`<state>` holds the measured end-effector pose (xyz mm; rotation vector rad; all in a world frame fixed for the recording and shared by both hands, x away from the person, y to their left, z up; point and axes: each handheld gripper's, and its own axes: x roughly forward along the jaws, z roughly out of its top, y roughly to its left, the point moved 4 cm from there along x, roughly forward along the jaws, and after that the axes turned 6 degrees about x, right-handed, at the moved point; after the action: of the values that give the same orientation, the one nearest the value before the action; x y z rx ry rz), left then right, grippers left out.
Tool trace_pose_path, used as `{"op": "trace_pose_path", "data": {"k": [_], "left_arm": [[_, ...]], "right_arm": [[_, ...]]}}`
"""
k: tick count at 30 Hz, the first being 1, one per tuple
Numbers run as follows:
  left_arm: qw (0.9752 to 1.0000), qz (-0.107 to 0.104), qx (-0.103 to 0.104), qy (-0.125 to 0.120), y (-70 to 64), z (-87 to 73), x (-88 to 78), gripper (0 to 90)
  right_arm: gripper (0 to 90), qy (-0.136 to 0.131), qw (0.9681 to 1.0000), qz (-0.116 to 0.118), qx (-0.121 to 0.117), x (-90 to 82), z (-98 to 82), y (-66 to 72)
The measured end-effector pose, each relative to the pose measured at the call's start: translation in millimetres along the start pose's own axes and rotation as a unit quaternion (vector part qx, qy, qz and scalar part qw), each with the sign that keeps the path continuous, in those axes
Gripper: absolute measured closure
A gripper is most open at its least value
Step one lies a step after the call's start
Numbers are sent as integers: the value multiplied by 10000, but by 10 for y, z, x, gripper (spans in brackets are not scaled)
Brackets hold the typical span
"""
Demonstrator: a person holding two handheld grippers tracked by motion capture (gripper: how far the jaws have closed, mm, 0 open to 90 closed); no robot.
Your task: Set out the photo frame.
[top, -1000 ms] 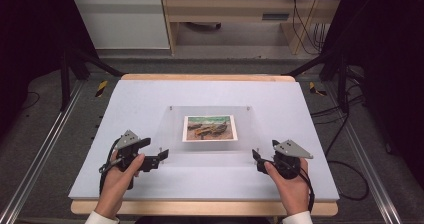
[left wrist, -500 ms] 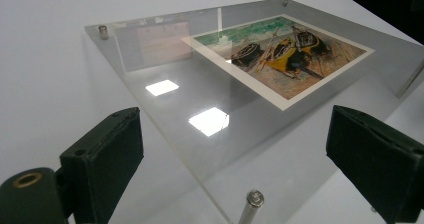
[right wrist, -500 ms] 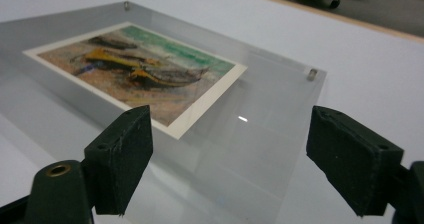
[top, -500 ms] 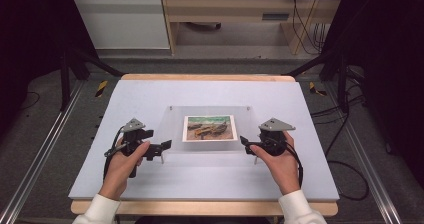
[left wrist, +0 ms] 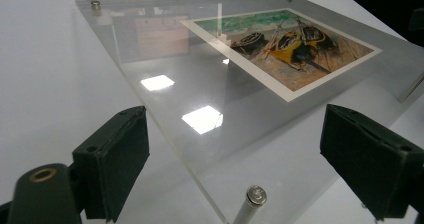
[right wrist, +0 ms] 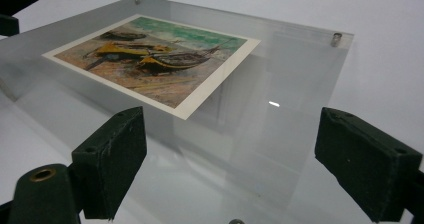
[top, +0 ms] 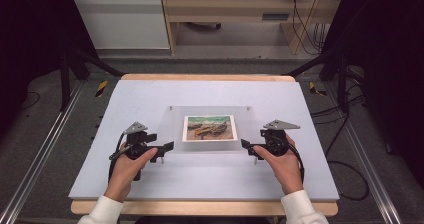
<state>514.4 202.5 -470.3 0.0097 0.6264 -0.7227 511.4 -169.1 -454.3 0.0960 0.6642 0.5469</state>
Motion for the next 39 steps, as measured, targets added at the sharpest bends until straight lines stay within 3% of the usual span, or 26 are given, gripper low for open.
{"op": "trace_pose_path", "data": {"k": [15, 26, 33, 39], "left_arm": [[9991, -181, -386, 46, 55, -32, 58, 159], [9983, -295, -476, 159, 43, -45, 47, 131], [9976, -364, -557, 173, 45, -59, 43, 129], [9959, -578, -680, 168, 32, -75, 75, 128]], "right_arm": [[159, 138, 9994, 243, 198, 86, -37, -33], [127, 330, 9994, 23, 121, 69, -61, -42], [109, 405, 9983, 108, 403, 100, -91, -62], [106, 419, 9973, 192, 574, 110, -102, -86]]}}
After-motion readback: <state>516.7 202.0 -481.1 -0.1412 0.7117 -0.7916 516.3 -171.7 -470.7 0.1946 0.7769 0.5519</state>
